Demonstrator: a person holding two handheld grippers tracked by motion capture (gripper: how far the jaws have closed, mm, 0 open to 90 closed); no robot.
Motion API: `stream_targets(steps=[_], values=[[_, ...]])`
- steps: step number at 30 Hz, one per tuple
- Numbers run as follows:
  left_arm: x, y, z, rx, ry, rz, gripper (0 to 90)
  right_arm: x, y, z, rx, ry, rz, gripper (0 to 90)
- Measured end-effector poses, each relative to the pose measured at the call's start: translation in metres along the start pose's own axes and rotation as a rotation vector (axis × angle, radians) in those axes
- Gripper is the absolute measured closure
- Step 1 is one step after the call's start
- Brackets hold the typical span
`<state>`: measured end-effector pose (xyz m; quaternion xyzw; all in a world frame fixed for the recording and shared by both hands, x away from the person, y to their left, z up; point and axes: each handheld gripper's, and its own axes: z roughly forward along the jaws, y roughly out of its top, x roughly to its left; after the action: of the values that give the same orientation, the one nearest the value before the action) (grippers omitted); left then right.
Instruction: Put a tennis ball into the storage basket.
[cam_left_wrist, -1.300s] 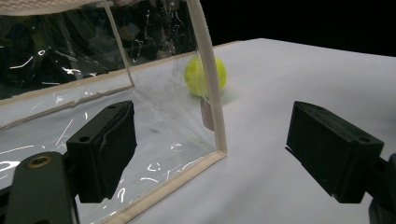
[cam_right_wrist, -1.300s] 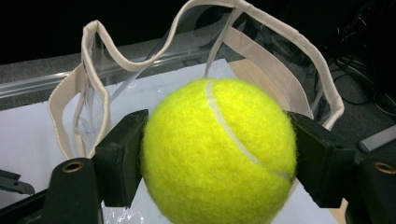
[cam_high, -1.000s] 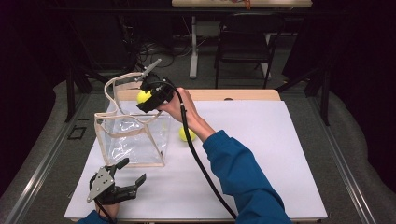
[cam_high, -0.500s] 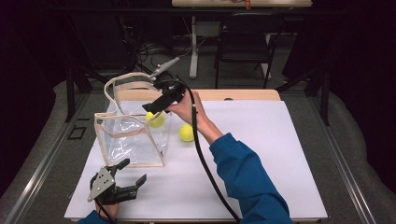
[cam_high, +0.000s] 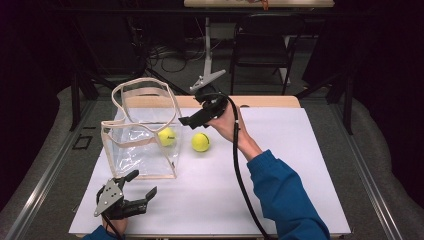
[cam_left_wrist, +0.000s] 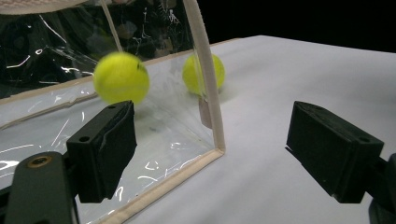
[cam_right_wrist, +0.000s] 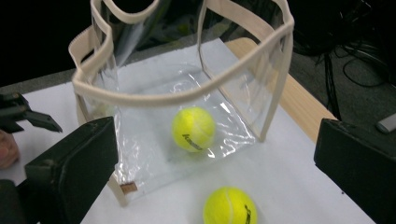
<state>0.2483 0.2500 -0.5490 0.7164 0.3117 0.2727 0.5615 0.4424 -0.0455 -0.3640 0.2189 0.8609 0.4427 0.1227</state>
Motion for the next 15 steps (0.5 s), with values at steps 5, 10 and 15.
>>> stream_targets(steps=[5, 10, 15], values=[[0.0, 0.001, -0.001, -0.006, 0.003, 0.002, 15.9, -0.005, -0.018, -0.006, 0.009, -0.001, 0.015, 0.0], [0.0, 0.001, -0.001, -0.005, 0.003, 0.004, 15.9, -0.007, -0.03, -0.012, 0.008, -0.01, 0.022, 0.0], [0.0, 0.001, -0.001, -0.005, 0.003, 0.006, 15.9, -0.007, -0.039, -0.018, 0.001, -0.016, 0.024, 0.0]])
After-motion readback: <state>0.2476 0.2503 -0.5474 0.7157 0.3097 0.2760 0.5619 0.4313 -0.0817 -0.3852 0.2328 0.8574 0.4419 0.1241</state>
